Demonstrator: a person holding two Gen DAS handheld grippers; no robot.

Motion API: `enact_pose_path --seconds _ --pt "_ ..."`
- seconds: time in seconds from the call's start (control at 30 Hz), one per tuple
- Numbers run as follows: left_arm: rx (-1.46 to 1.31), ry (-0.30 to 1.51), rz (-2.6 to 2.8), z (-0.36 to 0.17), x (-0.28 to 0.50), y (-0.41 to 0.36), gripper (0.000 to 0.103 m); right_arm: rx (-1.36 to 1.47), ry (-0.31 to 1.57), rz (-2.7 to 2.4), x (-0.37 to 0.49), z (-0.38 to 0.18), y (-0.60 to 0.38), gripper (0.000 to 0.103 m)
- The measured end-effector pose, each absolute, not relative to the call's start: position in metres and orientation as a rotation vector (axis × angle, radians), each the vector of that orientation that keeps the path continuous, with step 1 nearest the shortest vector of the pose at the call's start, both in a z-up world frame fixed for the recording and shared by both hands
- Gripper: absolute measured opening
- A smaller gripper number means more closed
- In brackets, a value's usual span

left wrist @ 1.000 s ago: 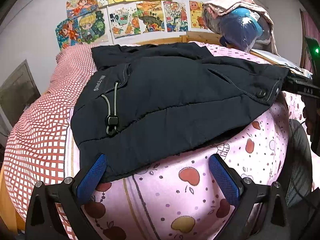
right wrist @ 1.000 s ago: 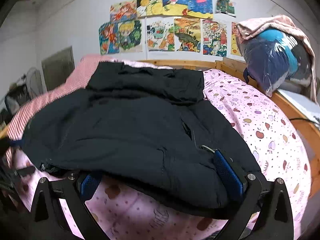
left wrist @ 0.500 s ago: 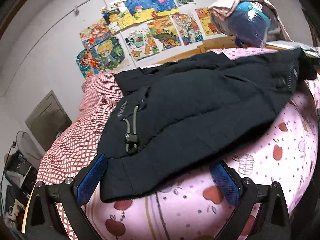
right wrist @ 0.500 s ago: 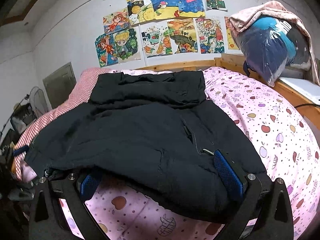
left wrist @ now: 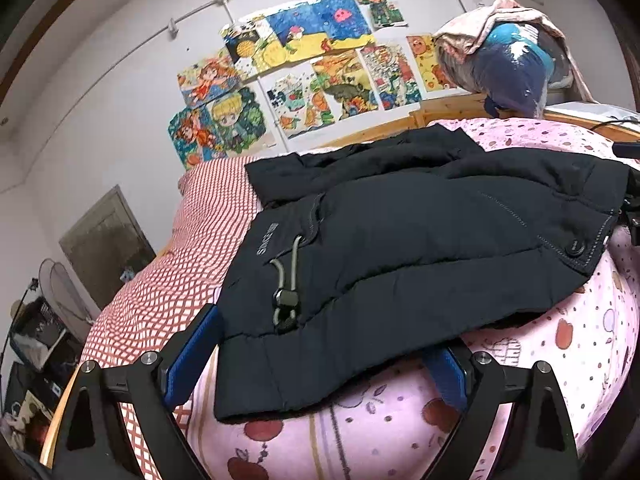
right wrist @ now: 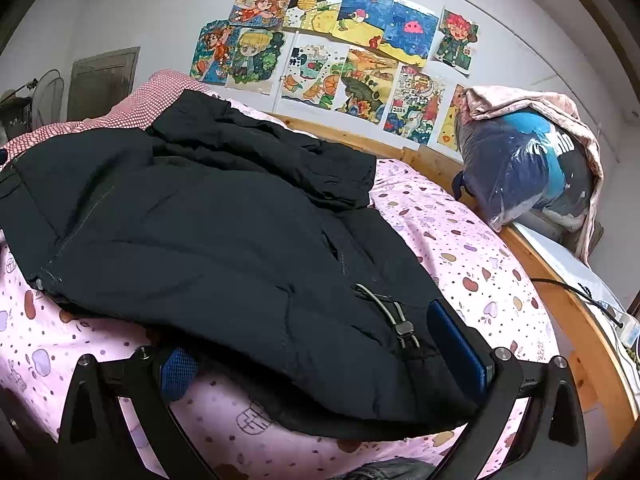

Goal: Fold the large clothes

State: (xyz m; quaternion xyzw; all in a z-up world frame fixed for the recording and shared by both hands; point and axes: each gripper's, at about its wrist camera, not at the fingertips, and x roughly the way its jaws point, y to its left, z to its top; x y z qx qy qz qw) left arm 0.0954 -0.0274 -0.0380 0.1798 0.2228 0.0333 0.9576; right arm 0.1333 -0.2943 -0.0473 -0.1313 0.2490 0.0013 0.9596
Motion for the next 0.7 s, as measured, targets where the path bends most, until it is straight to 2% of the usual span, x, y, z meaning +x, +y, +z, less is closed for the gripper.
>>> enact_pose_path --seconds 0.17,0.23,0.33,0.4,0.43,0.5,0.6,0.63,0.7 --pt "0.389 0.445 0.052 -0.04 0.095 -0.032 0.088 -0.231 0.505 -0.008 0.134 -0.045 -0.304 0.101" --pt "0.4 0.456 0.051 -0.042 0.097 -0.033 0.083 -0.229 0.514 -0.024 0.136 -0.05 -0.308 0.101" --pt "0.424 0.463 0.061 -0.045 0.099 -0.035 0.069 -0.212 0.52 -0.038 0.137 -0.055 -0.312 0.1" --pt "0.434 0.467 0.068 -0.046 0.101 -0.035 0.056 -0.206 0.51 -0.031 0.136 -0.055 -0.312 0.093" --pt "0.436 0.469 0.072 -0.046 0.102 -0.035 0.041 -0.209 0.507 -0.028 0.136 -0.056 -0.311 0.087" --pt "0.422 0.484 0.064 -0.043 0.106 -0.033 0.03 -0.217 0.5 -0.006 0.136 -0.056 -0.308 0.078" --pt "0.399 0.474 0.039 -0.033 0.107 -0.031 0.024 -0.222 0.487 0.037 0.134 -0.054 -0.304 0.055" --pt "0.397 0.466 0.039 -0.03 0.107 -0.03 0.02 -0.219 0.486 0.057 0.133 -0.053 -0.303 0.042" --pt "0.373 0.428 0.037 -0.017 0.102 -0.028 0.016 -0.227 0.474 0.059 0.13 -0.048 -0.3 0.034"
